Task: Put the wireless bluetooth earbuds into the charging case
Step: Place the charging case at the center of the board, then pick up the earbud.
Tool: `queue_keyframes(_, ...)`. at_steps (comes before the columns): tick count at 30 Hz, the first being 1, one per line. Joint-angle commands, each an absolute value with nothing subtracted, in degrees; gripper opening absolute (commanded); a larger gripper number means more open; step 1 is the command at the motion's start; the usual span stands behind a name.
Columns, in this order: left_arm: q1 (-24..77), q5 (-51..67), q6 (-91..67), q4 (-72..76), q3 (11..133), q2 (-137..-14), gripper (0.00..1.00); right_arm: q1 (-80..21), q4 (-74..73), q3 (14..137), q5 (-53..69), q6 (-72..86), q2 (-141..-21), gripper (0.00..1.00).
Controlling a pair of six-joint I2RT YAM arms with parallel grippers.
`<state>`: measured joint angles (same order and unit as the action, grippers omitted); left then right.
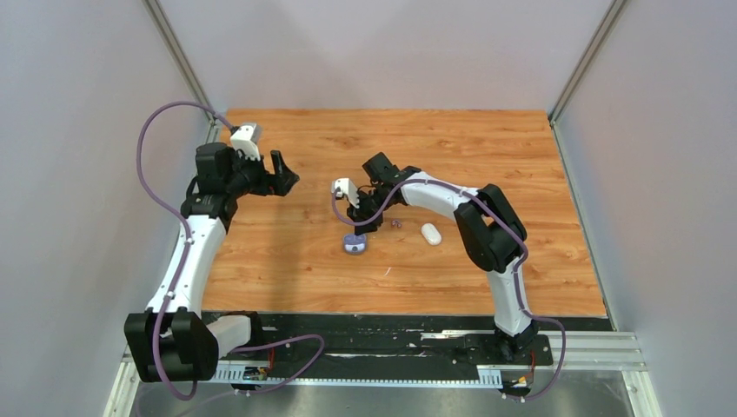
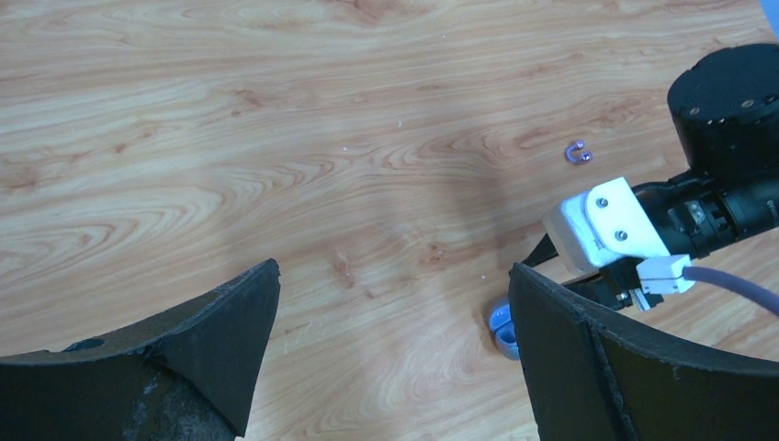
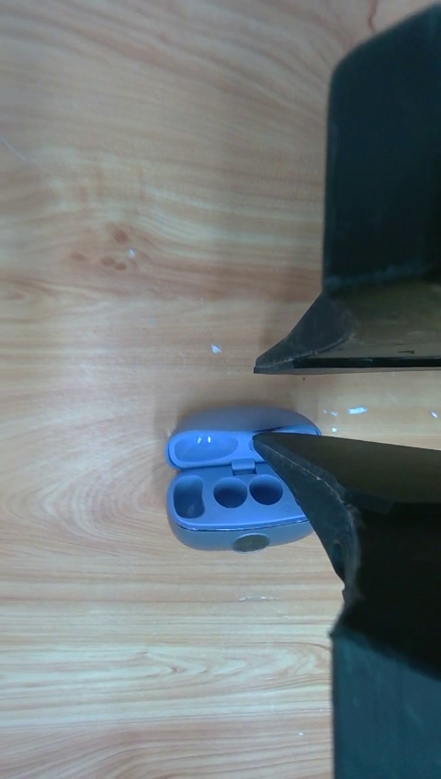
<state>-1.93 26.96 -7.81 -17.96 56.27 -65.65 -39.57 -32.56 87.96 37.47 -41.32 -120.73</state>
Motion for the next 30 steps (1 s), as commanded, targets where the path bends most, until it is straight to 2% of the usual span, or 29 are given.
queue_keyframes(1,-2.29,29.24,-9.72,-14.73,55.35,-64.91,1.00,-39.81,-32.21,92.64,38.31,-39.00,-117.82,0.29)
queue_keyframes(7,-2.29,29.65,-13.29,-15.90,55.82,-66.05,1.00,-38.35,-32.24,93.33,37.51,-36.32,-114.77,0.29)
queue_keyframes(13,-2.24,34.69,-18.39,-15.20,55.48,-68.43,1.00,-32.66,-32.62,87.52,36.00,-35.48,-108.20,0.29)
queue_keyframes(19,-2.29,49.11,-12.24,-20.95,61.14,-76.31,1.00,-25.22,-33.31,79.96,34.08,-38.81,-104.84,0.27)
queue_keyframes(21,-2.23,50.57,-10.07,-22.16,63.37,-77.69,1.00,-23.29,-33.36,78.65,34.16,-40.47,-104.96,0.27)
queue_keyframes(30,-2.09,43.87,-5.23,-26.80,67.17,-77.34,0.99,-23.96,-31.97,75.54,33.59,-47.55,-106.68,0.28)
